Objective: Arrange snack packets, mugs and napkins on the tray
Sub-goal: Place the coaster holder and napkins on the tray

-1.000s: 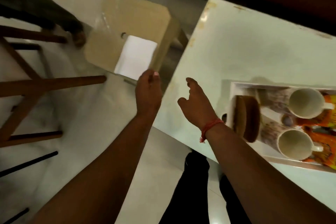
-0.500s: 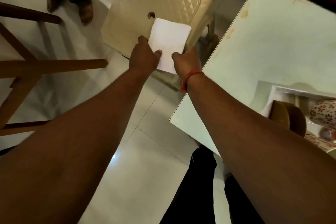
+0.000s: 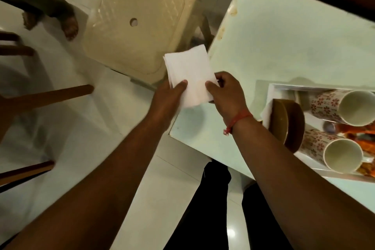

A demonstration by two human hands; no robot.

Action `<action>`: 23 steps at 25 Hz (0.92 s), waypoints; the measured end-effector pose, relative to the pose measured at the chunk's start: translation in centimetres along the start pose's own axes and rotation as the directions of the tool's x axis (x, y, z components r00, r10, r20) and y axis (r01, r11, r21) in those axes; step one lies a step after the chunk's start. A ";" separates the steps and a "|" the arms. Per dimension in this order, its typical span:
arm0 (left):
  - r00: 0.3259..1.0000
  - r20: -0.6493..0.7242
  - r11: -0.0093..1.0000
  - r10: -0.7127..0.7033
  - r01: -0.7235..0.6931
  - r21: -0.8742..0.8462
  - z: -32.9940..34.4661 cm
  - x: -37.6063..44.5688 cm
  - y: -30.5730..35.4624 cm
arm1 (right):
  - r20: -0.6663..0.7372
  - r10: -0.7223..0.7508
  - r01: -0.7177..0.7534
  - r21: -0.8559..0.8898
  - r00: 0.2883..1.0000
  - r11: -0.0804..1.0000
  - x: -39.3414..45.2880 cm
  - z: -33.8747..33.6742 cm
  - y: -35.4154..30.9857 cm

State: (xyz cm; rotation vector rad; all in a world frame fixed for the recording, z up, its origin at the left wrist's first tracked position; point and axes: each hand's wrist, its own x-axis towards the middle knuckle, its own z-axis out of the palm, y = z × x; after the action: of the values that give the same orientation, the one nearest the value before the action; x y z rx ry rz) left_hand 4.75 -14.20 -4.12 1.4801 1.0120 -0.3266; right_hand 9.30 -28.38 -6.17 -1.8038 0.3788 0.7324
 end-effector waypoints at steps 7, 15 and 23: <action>0.996 0.074 0.956 0.056 -0.075 0.285 10.5 -7.7 -2.8 | -0.188 0.005 -0.005 -0.004 0.982 1.000 -7.2 -9.9 5.6; 0.960 0.173 0.892 0.220 -0.270 0.363 19.4 -13.4 -2.8 | -0.229 -0.225 0.183 -0.189 0.947 0.965 -10.7 -17.4 8.5; 0.956 0.212 0.886 0.203 -0.271 0.377 24.3 -16.7 -3.7 | -0.210 -0.322 0.258 -0.281 0.923 0.924 -12.7 -21.9 11.0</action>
State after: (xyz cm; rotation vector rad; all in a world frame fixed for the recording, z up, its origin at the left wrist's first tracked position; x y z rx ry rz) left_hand 1.08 -43.33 0.36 1.8950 0.6381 -0.4940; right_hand -0.24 -53.86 -1.47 -2.1434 0.1793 0.3497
